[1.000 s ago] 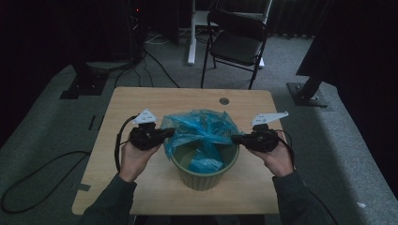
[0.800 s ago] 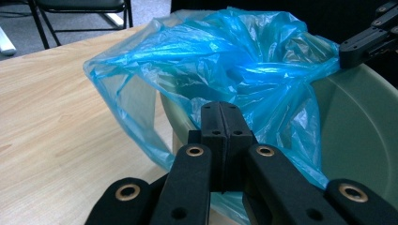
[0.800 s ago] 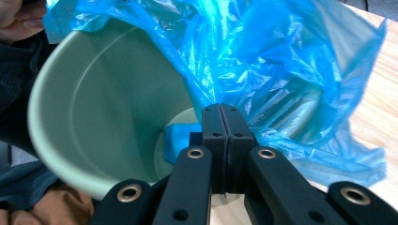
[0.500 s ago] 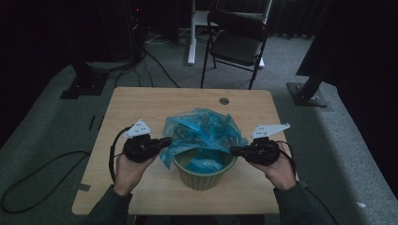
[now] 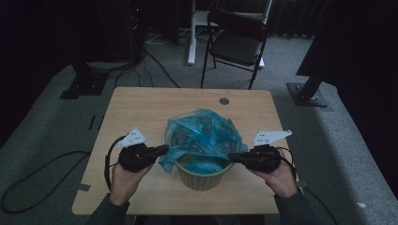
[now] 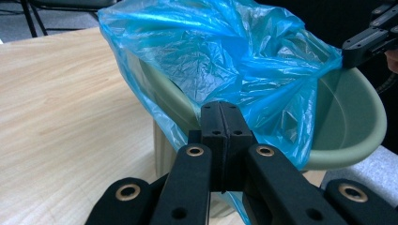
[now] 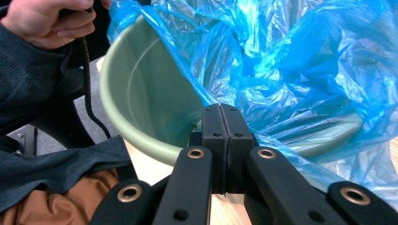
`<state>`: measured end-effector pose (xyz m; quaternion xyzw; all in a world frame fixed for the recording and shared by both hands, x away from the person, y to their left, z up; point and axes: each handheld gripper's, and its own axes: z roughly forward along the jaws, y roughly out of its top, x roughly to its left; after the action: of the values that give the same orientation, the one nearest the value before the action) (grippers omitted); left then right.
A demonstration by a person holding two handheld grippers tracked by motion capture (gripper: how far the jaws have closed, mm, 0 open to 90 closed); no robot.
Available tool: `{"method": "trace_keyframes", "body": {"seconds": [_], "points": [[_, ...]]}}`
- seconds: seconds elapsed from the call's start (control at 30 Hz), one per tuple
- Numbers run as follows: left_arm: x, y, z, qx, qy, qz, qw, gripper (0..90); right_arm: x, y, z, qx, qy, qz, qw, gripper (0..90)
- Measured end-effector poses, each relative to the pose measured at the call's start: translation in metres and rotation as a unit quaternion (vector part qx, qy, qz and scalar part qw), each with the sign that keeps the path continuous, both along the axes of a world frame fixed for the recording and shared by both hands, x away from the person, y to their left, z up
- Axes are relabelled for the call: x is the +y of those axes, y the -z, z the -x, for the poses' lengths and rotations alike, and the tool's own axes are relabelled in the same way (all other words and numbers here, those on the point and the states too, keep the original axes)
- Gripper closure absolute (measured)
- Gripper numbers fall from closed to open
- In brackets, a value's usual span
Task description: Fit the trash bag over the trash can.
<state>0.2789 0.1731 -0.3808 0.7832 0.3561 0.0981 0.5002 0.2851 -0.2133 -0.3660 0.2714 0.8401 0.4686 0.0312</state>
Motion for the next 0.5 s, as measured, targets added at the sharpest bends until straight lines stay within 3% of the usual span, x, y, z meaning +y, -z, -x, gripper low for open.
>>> {"method": "trace_keyframes", "body": {"seconds": [0.5], "points": [[-0.003, 0.011, 0.015, 0.008, 0.012, 0.007, 0.9999, 90.0, -0.01, 0.003, 0.017, -0.007, -0.017, -0.027, 0.9995, 89.7]]}}
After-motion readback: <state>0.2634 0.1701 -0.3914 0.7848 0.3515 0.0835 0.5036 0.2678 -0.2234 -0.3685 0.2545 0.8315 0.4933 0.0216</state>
